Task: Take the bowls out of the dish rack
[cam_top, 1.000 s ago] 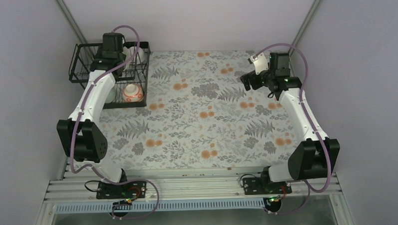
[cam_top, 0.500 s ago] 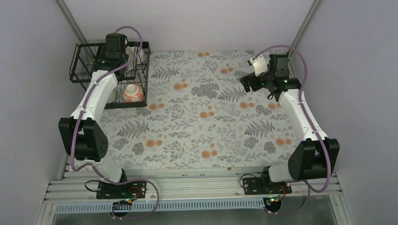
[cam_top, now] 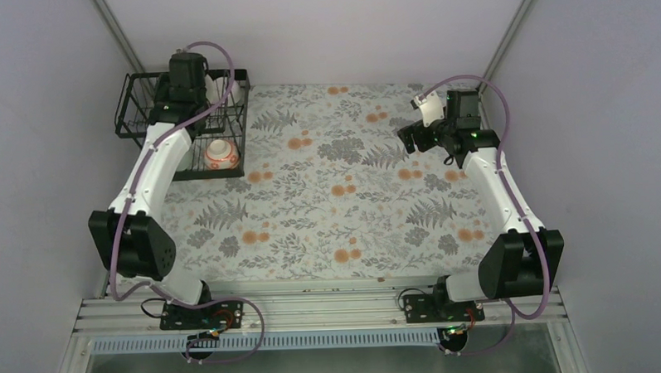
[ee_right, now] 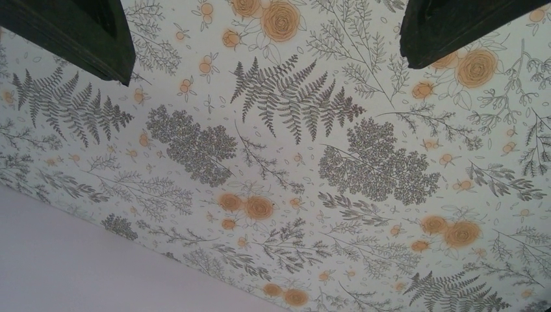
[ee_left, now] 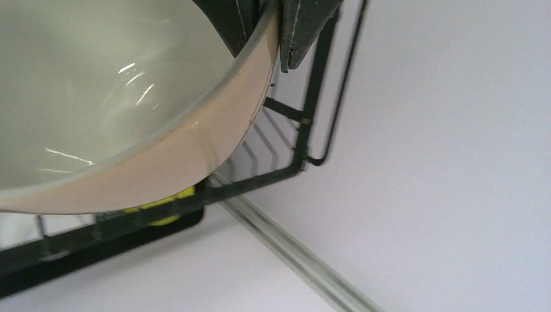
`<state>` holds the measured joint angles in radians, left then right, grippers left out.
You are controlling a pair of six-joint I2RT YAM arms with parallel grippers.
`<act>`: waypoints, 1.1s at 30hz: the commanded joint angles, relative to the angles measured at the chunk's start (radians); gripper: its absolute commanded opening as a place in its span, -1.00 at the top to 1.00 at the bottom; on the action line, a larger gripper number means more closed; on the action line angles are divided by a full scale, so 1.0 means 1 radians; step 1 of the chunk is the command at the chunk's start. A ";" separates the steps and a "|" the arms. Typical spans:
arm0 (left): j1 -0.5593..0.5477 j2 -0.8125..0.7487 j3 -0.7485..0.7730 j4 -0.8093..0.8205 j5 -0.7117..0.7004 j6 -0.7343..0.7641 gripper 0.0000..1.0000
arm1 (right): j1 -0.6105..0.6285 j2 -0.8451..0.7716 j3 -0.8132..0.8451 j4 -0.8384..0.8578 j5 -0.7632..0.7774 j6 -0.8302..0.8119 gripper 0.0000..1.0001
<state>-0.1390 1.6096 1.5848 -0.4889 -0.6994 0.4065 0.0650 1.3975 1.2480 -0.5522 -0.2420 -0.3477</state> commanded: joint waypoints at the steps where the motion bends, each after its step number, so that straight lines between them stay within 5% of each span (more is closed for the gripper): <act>1: -0.008 -0.093 -0.007 0.157 -0.142 0.055 0.95 | 0.006 -0.015 -0.009 0.021 -0.028 -0.007 -1.00; 7: -0.035 -0.156 -0.043 0.264 -0.192 0.088 0.95 | 0.007 -0.012 -0.010 0.019 -0.032 -0.004 -1.00; 11: -0.083 -0.186 0.054 0.151 -0.147 0.011 0.95 | 0.007 -0.020 -0.014 0.021 -0.015 -0.002 -1.00; 23: -0.154 -0.126 0.340 -0.267 0.452 -0.161 0.95 | 0.006 -0.146 -0.030 0.045 0.199 0.065 -1.00; 33: -0.279 0.010 0.303 -0.272 0.606 -0.140 0.95 | 0.007 -0.316 -0.084 0.101 0.431 0.082 -1.00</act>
<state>-0.3679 1.5818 1.9041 -0.8097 -0.1818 0.2729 0.0650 1.1286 1.1831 -0.4843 0.0811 -0.2794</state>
